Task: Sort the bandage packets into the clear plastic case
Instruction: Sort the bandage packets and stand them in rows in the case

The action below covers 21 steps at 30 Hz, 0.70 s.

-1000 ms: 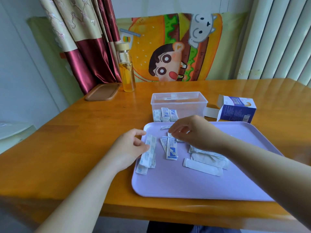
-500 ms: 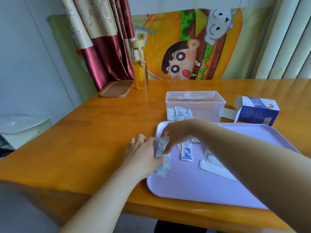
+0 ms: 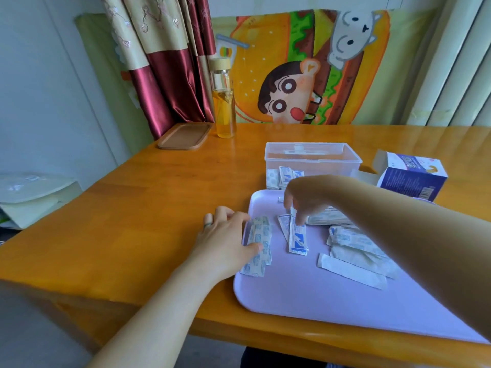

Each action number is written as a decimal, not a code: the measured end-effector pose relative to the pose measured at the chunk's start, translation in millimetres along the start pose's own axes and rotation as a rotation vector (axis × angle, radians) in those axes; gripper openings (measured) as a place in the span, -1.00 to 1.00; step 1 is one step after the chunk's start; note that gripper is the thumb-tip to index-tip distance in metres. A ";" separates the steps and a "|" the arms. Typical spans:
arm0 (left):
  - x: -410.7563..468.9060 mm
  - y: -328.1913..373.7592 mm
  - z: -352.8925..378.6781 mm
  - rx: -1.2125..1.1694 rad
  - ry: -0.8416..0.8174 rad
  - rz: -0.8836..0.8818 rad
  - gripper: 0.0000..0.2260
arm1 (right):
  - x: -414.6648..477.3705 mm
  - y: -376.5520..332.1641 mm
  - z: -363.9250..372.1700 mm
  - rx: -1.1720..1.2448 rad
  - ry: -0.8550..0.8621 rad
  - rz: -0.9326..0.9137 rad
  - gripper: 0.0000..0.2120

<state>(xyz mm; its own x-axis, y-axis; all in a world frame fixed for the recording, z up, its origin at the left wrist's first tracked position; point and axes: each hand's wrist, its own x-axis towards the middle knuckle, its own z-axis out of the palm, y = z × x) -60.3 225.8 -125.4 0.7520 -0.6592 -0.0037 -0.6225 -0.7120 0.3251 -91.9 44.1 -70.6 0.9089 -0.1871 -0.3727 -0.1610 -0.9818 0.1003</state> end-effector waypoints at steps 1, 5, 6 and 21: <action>0.7 0.9 -0.9 -0.006 0.004 0.005 -0.52 | -1.8 2.7 2.6 -0.035 -0.038 -0.001 -0.51; 1.9 5.1 -4.4 -0.019 0.025 0.015 -0.54 | 2.8 7.1 13.1 0.045 -0.092 -0.045 -0.33; 1.5 5.8 -5.1 -0.018 0.024 0.015 -0.55 | 5.0 7.3 13.8 0.052 -0.093 -0.052 -0.32; 3.9 17.1 -10.0 -0.108 0.108 0.077 -0.62 | -21.9 17.4 6.7 0.092 0.138 -0.129 -0.77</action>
<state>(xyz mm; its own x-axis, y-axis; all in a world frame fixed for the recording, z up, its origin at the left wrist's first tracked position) -65.8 213.5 -110.5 0.7255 -0.6768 0.1250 -0.6566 -0.6262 0.4205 -117.2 30.9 -66.8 0.9672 -0.0594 -0.2468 -0.0681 -0.9973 -0.0268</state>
